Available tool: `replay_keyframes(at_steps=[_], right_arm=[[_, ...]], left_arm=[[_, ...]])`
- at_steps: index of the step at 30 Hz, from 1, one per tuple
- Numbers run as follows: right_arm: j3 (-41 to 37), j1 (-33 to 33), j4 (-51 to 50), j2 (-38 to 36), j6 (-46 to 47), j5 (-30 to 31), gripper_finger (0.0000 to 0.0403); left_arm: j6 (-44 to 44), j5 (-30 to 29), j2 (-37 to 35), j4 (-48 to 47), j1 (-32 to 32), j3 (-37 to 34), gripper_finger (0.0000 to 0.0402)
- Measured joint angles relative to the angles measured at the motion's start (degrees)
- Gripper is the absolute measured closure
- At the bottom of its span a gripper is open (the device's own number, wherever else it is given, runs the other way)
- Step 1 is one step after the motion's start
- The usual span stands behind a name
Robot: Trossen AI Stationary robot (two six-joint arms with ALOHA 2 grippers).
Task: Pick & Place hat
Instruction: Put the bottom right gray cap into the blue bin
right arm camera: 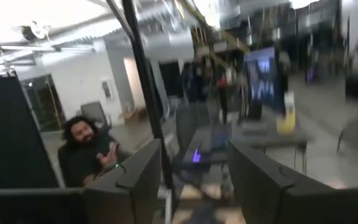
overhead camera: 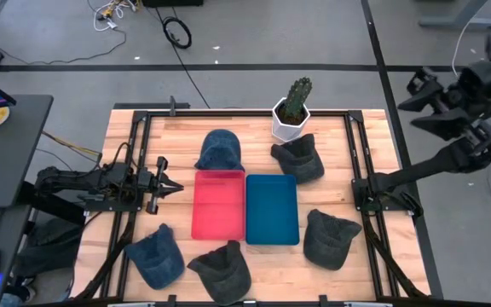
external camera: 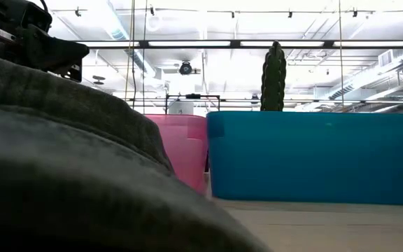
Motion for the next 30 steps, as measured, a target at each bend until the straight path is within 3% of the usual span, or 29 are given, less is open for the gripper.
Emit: replay_keyframes(at_steps=[5,10,14,20,30], right_arm=[[3.8,0.0,-15.1,4.0,7.7,-0.3,0.0215],[1.7,0.0,-33.0,7.0,22.0,-0.2,0.0215],[-5.0,2.7,-28.7,6.9,28.7,-2.5,0.0215],[-11.7,9.6,-31.6,7.9,34.4,-2.4,0.0215],[-25.7,26.4,-32.2,8.5,41.1,9.4,0.0215]], left_arm=[[0.0,0.0,0.0,0.0,0.0,0.0,0.0371],[0.0,0.0,0.0,0.0,0.0,0.0,0.0371],[0.0,0.0,0.0,0.0,0.0,0.0,0.0371],[0.0,0.0,0.0,0.0,0.0,0.0,0.0371],[0.0,0.0,0.0,0.0,0.0,0.0,0.0371]])
